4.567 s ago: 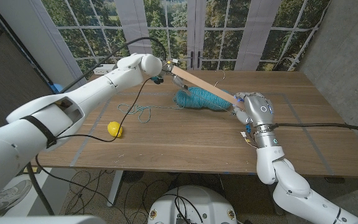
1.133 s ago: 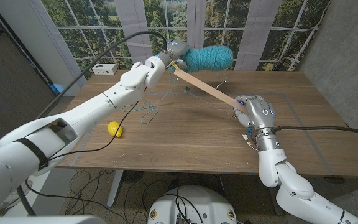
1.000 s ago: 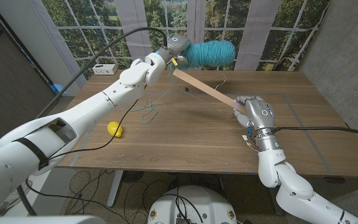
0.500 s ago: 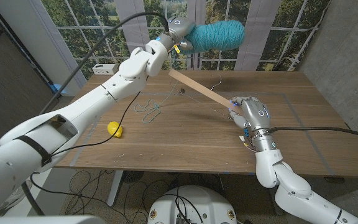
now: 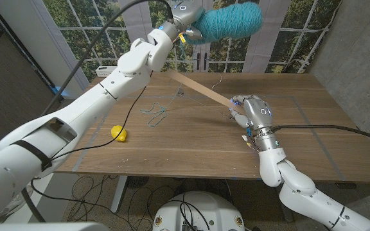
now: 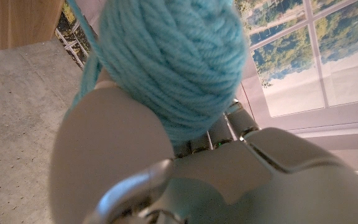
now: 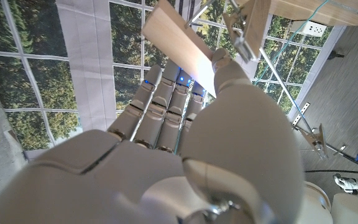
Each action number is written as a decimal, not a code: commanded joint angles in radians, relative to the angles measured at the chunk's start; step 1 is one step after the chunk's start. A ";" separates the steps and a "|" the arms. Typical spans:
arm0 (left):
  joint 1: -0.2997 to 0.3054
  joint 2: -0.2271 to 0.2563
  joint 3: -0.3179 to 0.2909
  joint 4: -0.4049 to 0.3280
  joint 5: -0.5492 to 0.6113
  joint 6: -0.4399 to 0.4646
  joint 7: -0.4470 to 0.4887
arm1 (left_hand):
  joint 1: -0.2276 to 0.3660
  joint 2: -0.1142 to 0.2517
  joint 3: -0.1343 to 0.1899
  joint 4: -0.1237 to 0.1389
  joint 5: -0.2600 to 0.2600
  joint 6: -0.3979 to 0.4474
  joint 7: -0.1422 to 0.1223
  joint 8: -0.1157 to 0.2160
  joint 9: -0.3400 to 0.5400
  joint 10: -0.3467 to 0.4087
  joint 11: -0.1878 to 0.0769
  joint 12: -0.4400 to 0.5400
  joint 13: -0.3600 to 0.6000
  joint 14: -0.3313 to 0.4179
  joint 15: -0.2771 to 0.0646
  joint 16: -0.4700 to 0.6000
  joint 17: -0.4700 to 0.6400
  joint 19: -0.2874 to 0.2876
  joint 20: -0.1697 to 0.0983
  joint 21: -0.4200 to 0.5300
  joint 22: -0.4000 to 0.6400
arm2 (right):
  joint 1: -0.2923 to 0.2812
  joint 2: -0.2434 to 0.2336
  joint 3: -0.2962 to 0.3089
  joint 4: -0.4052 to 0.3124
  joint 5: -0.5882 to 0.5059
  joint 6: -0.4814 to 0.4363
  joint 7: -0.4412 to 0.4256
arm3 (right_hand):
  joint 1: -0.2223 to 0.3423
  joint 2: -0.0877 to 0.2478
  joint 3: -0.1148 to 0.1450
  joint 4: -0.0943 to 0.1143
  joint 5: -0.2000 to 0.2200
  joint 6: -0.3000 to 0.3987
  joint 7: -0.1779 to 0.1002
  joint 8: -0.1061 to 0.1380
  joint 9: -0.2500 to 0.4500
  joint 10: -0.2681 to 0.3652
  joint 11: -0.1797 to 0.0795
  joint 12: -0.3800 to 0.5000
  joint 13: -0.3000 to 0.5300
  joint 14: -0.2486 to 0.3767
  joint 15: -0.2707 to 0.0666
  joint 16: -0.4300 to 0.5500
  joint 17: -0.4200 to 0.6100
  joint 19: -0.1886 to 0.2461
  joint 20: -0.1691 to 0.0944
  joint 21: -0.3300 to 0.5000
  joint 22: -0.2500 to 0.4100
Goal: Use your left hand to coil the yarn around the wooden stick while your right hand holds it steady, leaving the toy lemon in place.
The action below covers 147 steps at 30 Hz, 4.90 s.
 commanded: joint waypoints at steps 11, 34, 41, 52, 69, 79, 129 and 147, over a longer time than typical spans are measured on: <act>0.066 0.042 -0.102 -0.171 -0.088 -0.001 -0.074 | 0.149 0.156 0.104 0.103 0.010 0.183 -0.106 0.003 0.012 0.170 -0.173 0.017 0.137 0.117 -0.201 0.004 0.017 -0.004 -0.002 0.026 0.009 | 0.185 0.058 -0.083 0.097 -0.060 0.061 0.083 | 0.065 0.063 0.000 0.001 0.006 0.146 -0.063 0.082 0.073 0.055 -0.051 0.006 0.130 0.015 -0.088 -0.007 0.009 -0.002 0.001 0.011 0.003; 0.162 0.148 -0.218 -0.348 -0.083 0.061 -0.180 | 0.146 0.154 0.108 0.104 0.011 0.184 -0.105 -0.002 0.018 0.167 -0.171 0.029 0.167 0.118 -0.201 0.000 0.032 -0.016 -0.002 0.056 0.013 | 0.300 0.129 -0.133 0.224 -0.105 -0.028 0.056 | 0.065 0.062 -0.006 0.003 0.006 0.146 -0.066 0.085 0.072 0.059 -0.056 0.008 0.132 0.023 -0.091 -0.012 0.018 -0.003 -0.005 0.026 0.004; 0.173 0.153 -0.232 -0.368 -0.103 0.048 -0.181 | 0.146 0.153 0.110 0.102 0.010 0.186 -0.107 -0.004 0.017 0.167 -0.169 0.032 0.176 0.120 -0.200 0.000 0.036 -0.020 -0.001 0.066 0.014 | 0.317 0.144 -0.143 0.247 -0.120 -0.076 0.027 | 0.063 0.062 -0.008 0.005 0.006 0.147 -0.069 0.086 0.072 0.056 -0.058 0.008 0.133 0.023 -0.092 -0.016 0.020 -0.003 -0.006 0.031 0.004; 0.230 0.177 -0.283 -0.410 -0.188 0.024 -0.176 | 0.146 0.151 0.114 0.100 0.010 0.188 -0.105 -0.007 0.016 0.168 -0.171 0.035 0.187 0.125 -0.202 -0.002 0.039 -0.022 -0.003 0.080 0.015 | 0.348 0.162 -0.155 0.284 -0.139 -0.170 0.007 | 0.063 0.061 -0.010 0.005 0.008 0.147 -0.071 0.087 0.070 0.056 -0.059 0.007 0.133 0.026 -0.094 -0.021 0.021 -0.006 -0.007 0.037 0.004; 0.351 0.240 -0.359 -0.496 -0.306 0.038 -0.165 | 0.147 0.149 0.116 0.096 0.008 0.190 -0.101 -0.014 0.016 0.167 -0.173 0.039 0.206 0.130 -0.202 -0.002 0.050 -0.013 -0.006 0.110 0.017 | 0.361 0.239 -0.118 0.357 -0.061 -0.294 -0.159 | 0.062 0.059 -0.010 0.006 0.012 0.153 -0.071 0.090 0.068 0.066 -0.062 0.008 0.130 0.036 -0.089 -0.033 0.015 -0.014 -0.001 0.046 0.003; 0.445 0.263 -0.408 -0.488 -0.418 0.026 -0.121 | 0.146 0.149 0.119 0.094 0.007 0.190 -0.099 -0.018 0.016 0.168 -0.177 0.039 0.211 0.137 -0.199 -0.002 0.055 -0.005 -0.008 0.131 0.019 | 0.351 0.249 -0.093 0.352 -0.005 -0.316 -0.249 | 0.057 0.059 -0.012 0.009 0.014 0.152 -0.070 0.091 0.068 0.070 -0.063 0.008 0.129 0.039 -0.089 -0.037 0.015 -0.018 -0.001 0.050 0.003; 0.340 0.469 -0.349 -0.385 -0.868 0.118 -0.340 | 0.153 0.150 0.134 0.081 0.003 0.183 -0.079 -0.034 0.035 0.165 -0.158 0.026 0.223 0.135 -0.187 -0.013 0.079 -0.027 -0.001 0.212 0.024 | 0.239 0.641 0.375 0.509 -0.267 -0.022 -0.412 | 0.043 0.061 -0.033 0.020 0.013 0.144 -0.093 0.092 0.068 0.056 -0.078 0.004 0.139 -0.005 -0.095 -0.059 0.036 -0.059 -0.016 0.064 0.003; 0.414 0.454 -0.418 -0.220 -1.073 0.042 -0.235 | 0.153 0.149 0.140 0.079 0.002 0.182 -0.073 -0.043 0.036 0.168 -0.161 0.024 0.227 0.143 -0.187 -0.018 0.079 -0.030 0.000 0.237 0.023 | 0.193 0.738 0.532 0.490 -0.314 0.315 -0.412 | 0.037 0.059 -0.042 0.024 0.010 0.129 -0.114 0.091 0.074 0.043 -0.096 0.002 0.146 -0.025 -0.100 -0.071 0.040 -0.077 -0.035 0.068 0.003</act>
